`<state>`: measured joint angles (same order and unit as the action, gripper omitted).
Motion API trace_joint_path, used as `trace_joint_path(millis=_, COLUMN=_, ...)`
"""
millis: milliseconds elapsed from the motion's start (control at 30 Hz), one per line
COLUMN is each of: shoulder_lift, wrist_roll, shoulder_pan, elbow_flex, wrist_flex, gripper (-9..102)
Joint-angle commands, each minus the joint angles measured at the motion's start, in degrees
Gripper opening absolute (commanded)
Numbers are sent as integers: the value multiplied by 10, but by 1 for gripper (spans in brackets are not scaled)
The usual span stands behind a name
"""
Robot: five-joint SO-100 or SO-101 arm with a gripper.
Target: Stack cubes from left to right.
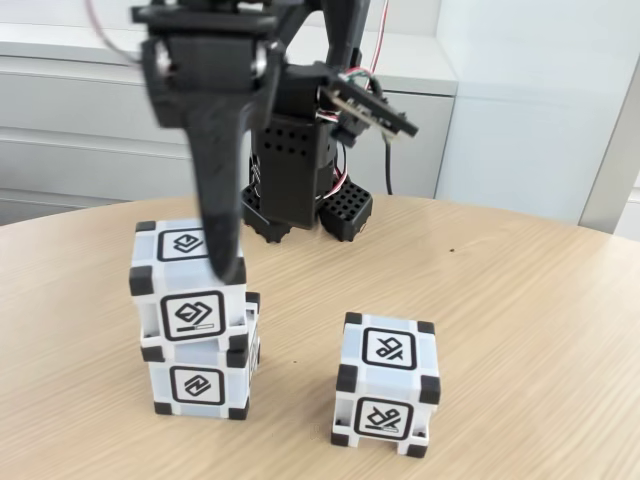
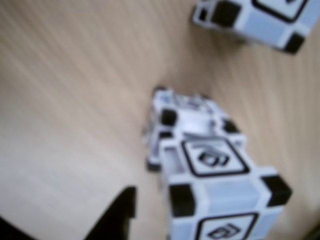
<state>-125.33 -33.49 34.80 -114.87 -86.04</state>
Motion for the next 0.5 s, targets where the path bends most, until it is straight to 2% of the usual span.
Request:
trace_joint_path(millis=0, shoulder_lift=-94, wrist_roll=-3, shoulder_pan=-49, elbow_flex=-32, wrist_flex=-4, gripper=44)
trace_joint_path(millis=100, shoulder_lift=-157, wrist_roll=2, shoulder_pan=-109, elbow_flex=-71, wrist_flex=-4, gripper=47)
trace_joint_path(millis=333, shoulder_lift=-269, wrist_roll=8, shoulder_pan=-221, elbow_flex=-125, wrist_flex=-4, gripper=46)
trace_joint_path(millis=467, shoulder_lift=-263, wrist_roll=-43, shoulder_pan=-276, elbow_flex=-125, wrist_flex=-4, gripper=49)
